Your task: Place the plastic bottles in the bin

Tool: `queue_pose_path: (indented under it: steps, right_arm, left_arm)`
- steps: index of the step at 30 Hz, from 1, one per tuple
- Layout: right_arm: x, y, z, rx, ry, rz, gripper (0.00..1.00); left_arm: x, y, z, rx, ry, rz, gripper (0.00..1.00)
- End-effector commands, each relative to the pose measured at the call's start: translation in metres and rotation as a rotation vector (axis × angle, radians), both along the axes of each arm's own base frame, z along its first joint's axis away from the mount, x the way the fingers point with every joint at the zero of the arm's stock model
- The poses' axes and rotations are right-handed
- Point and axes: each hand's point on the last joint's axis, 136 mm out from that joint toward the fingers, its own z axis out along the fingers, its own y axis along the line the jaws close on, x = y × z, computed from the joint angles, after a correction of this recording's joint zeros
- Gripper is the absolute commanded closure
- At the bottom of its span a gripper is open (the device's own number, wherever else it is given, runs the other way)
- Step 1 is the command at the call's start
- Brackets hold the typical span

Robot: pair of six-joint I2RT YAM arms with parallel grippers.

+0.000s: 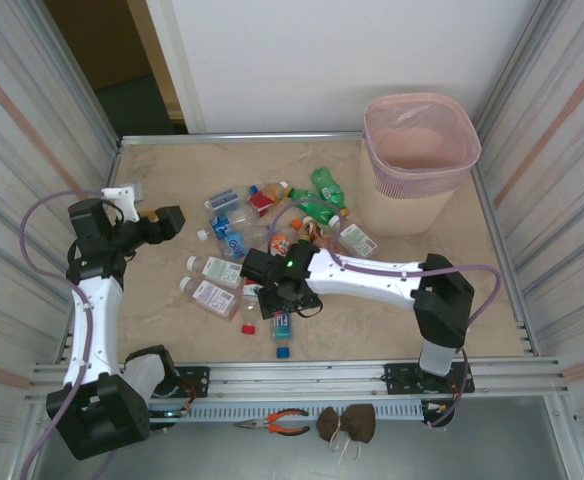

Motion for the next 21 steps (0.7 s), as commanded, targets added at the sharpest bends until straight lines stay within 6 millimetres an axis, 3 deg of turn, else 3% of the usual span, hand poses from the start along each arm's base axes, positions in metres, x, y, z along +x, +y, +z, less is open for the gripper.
queue_pose_path:
  steps: [1,9,21]
  right_arm:
    - [-0.004,0.009,-0.009,-0.006,0.042,-0.021,0.19]
    - [-0.008,0.014,-0.040,-0.061,0.095,0.001,0.20]
    - [0.002,0.018,-0.057,-0.070,0.099,-0.002,0.31]
  left_arm:
    - [-0.003,-0.001,0.008,-0.006,-0.042,-0.006,0.07]
    - [-0.002,-0.003,0.007,-0.019,-0.036,-0.015,0.08]
    - [-0.003,-0.002,0.011,-0.012,-0.054,-0.008,0.08]
